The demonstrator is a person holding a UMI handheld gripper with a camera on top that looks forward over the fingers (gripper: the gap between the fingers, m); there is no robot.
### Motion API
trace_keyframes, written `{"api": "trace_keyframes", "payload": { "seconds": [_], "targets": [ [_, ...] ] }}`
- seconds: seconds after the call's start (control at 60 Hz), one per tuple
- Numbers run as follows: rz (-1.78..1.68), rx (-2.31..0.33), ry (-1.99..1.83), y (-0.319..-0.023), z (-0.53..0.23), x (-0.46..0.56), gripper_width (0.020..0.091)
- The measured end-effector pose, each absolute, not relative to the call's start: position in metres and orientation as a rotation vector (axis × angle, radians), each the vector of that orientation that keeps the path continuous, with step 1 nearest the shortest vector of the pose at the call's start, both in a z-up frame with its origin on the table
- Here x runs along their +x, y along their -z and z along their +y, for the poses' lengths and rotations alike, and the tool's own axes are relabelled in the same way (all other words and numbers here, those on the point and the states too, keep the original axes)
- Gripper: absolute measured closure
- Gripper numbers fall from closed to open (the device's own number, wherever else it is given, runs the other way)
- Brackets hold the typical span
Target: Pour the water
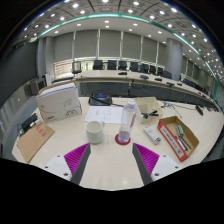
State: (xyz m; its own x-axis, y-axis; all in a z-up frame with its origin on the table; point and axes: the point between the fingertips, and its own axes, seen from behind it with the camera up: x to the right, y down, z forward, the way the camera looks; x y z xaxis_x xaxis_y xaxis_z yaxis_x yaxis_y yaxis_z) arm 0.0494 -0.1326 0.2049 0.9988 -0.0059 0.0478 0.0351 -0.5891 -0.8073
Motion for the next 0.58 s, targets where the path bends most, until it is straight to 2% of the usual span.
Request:
{"api": "trace_keyframes", "payload": {
  "seconds": [0.15, 0.367, 0.583],
  "targets": [
    [-0.030, -2.202, 0.066, -0.227, -0.188, 0.028, 0.0244],
    [-0.008, -2.193, 0.042, -0.246, -0.231, 0.010, 0.0245],
    [-0.004, -2.225, 0.024, -0.239, -0.248, 0.005, 0.0245]
  ]
}}
